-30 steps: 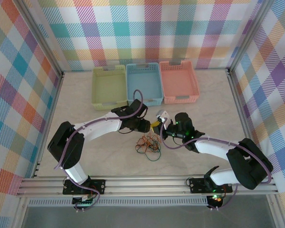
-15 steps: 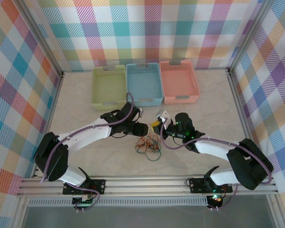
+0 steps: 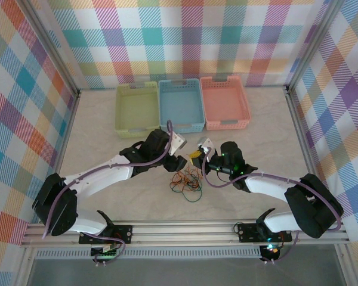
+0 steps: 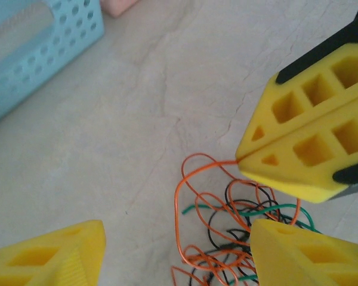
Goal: Untangle the cables
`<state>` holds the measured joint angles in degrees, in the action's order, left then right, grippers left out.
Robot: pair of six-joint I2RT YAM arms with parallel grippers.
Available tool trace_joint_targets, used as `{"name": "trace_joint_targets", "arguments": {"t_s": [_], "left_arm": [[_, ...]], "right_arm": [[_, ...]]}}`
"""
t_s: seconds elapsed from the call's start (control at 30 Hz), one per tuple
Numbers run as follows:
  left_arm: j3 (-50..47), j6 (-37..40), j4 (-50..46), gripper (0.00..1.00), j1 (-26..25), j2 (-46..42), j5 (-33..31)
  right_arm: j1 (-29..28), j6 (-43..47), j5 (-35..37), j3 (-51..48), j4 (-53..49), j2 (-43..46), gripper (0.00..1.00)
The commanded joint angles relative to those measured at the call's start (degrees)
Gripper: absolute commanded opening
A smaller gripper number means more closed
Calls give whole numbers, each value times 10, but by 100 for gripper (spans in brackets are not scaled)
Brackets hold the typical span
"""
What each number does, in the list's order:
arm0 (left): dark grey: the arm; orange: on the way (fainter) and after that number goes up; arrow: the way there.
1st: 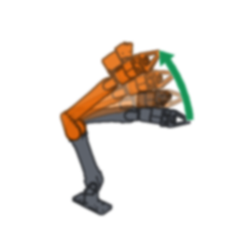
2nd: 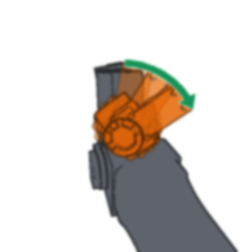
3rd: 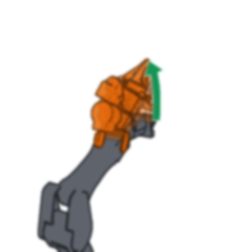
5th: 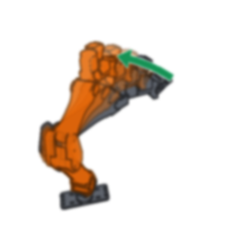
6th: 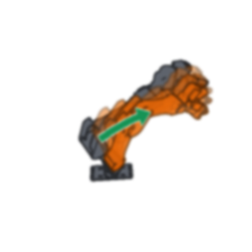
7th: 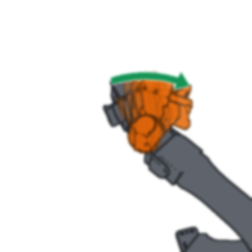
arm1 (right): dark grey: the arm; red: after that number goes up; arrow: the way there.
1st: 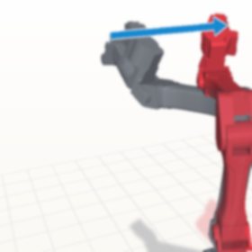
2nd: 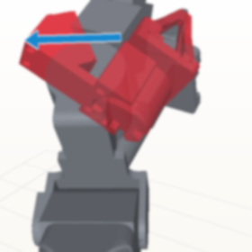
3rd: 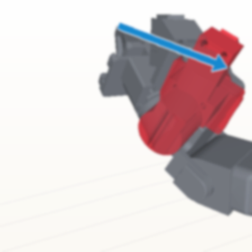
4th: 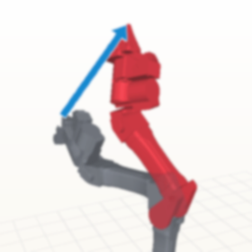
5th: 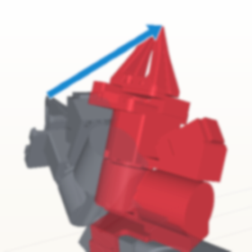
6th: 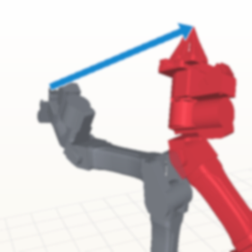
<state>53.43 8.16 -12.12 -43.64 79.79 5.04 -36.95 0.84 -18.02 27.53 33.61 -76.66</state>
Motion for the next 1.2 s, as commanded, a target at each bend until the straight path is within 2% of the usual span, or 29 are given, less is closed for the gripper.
{"name": "trace_joint_targets", "arguments": {"t_s": [0.0,0.17,0.37,0.6,0.93,1.0,1.07,1.17], "left_arm": [[-9,69,46,66,-7,21,15],[-33,65,104,65,-6,42,48],[-31,56,120,61,-7,72,-9],[-49,17,190,55,-7,100,-38],[-60,-25,220,49,-7,111,-137],[-62,-29,224,44,-7,113,-138],[-59,-30,218,33,-6,117,-136],[-50,-38,205,32,-6,121,-153]], "right_arm": [[-3,-3,-10,-5,20,2,0],[-4,-1,-11,-5,20,4,0],[-4,0,-12,-6,21,5,0],[-4,0,-18,-20,49,20,0],[-4,1,-48,-52,99,59,0],[-4,2,-57,-58,104,70,0],[-4,6,-70,-62,105,83,0],[-4,8,-74,-74,113,104,0]]}}
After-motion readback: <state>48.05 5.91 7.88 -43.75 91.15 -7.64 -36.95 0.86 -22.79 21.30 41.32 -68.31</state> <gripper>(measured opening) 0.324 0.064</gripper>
